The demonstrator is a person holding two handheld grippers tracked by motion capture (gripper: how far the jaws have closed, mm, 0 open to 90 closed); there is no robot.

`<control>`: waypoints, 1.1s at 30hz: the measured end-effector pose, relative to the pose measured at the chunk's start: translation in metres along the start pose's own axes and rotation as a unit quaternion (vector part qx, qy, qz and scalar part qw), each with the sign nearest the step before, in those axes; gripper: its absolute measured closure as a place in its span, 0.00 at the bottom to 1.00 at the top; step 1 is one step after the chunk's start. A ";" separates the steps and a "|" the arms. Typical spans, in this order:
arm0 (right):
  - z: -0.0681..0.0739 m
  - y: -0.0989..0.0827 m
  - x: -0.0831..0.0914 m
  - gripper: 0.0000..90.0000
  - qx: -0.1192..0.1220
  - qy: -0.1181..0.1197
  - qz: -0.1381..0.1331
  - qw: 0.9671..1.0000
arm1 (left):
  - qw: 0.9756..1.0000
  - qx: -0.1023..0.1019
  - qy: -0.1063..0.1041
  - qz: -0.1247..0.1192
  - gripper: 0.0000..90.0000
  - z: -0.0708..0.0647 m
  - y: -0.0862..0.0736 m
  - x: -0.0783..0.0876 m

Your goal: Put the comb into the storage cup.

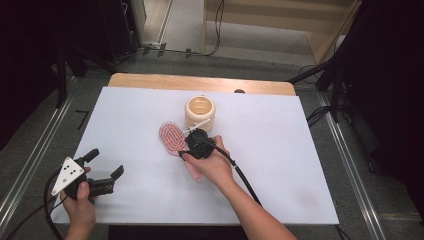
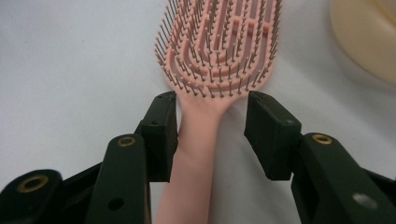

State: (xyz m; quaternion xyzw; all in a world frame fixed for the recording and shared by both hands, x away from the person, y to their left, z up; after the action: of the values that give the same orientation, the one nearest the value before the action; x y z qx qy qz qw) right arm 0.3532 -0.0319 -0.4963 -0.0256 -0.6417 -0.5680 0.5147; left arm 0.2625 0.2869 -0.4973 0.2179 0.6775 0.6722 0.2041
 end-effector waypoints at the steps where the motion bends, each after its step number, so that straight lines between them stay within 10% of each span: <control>1: 0.000 -0.001 -0.003 0.59 -0.001 0.000 0.005 1.000 | 1.000 0.000 0.000 0.000 0.00 0.000 0.000 0.000; 14: 0.001 -0.004 -0.010 0.58 -0.022 -0.006 0.021 1.000 | 1.000 0.000 0.000 0.001 0.00 0.000 0.000 0.000; 25: 0.017 -0.003 -0.017 0.62 0.022 -0.067 0.038 0.997 | 1.000 -0.001 -0.001 0.002 0.00 0.000 0.000 -0.001; 33: 0.013 -0.002 -0.016 0.74 0.020 -0.069 0.042 0.997 | 1.000 -0.001 -0.002 0.003 0.00 0.000 0.000 -0.001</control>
State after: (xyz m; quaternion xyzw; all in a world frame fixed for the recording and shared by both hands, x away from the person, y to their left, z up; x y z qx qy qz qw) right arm 0.3513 -0.0143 -0.5063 -0.0811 -0.6850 -0.5303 0.4929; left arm 0.2629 0.2861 -0.4975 0.2207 0.6762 0.6728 0.2035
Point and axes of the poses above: each handheld gripper's, and its own axes: x roughly backward along the jaws, y roughly out of its top, z roughly to its left, the point moved 2 cm from there along -x, roughly forward along the jaws, and after that the axes turned 12 degrees about -z, right-handed, at the moved point
